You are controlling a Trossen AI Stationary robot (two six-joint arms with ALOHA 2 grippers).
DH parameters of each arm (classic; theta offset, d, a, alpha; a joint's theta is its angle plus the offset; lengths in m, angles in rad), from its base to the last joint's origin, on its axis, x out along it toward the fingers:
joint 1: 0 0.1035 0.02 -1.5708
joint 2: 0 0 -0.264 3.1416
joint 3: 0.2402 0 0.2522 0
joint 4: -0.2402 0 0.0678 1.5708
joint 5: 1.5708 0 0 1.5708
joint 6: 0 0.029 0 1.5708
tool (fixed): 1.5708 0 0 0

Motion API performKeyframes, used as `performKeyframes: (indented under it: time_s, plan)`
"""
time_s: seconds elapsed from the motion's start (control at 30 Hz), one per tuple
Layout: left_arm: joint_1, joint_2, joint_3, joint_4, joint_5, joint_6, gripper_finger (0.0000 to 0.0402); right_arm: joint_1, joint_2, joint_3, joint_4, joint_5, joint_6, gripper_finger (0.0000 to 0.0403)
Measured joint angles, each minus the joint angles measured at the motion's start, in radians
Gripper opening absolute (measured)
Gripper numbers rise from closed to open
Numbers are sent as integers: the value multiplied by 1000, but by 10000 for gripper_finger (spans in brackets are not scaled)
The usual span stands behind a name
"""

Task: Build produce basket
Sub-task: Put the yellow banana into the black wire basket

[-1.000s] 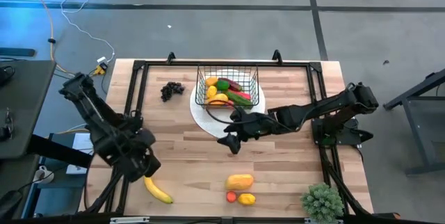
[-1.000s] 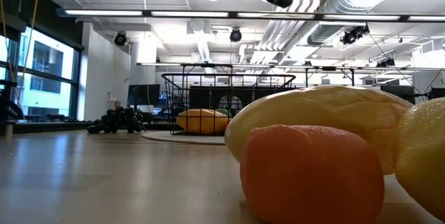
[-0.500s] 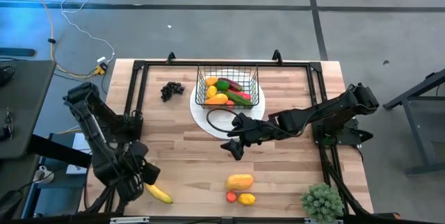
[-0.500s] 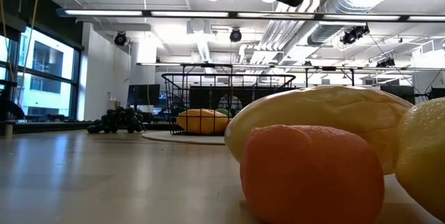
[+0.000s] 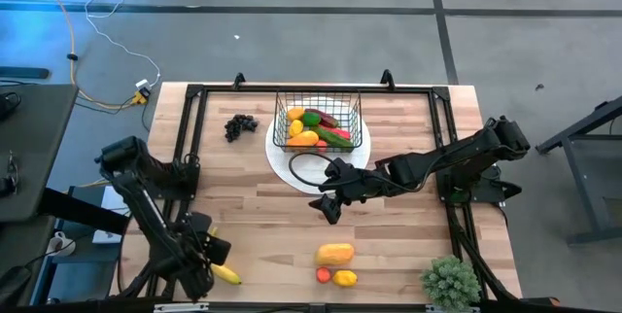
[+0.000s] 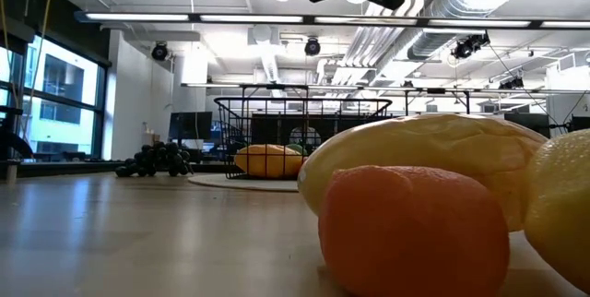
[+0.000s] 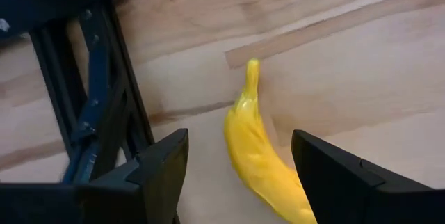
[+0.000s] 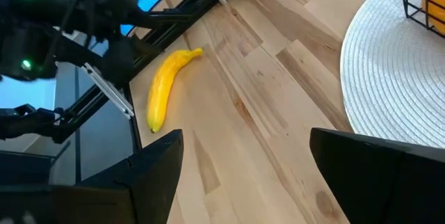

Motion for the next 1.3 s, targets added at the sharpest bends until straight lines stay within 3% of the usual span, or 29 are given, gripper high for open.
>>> performKeyframes:
  time_s: [0.97,1.1,1.3]
  plan:
    - [48,267,1,174,152,14,242,-2,0,0,0,0,2,293]
    - [48,268,1,189,153,25,215,-2,0,0,0,0,1,293]
    - [48,270,1,205,137,83,130,-2,0,0,-1,0,-1,293]
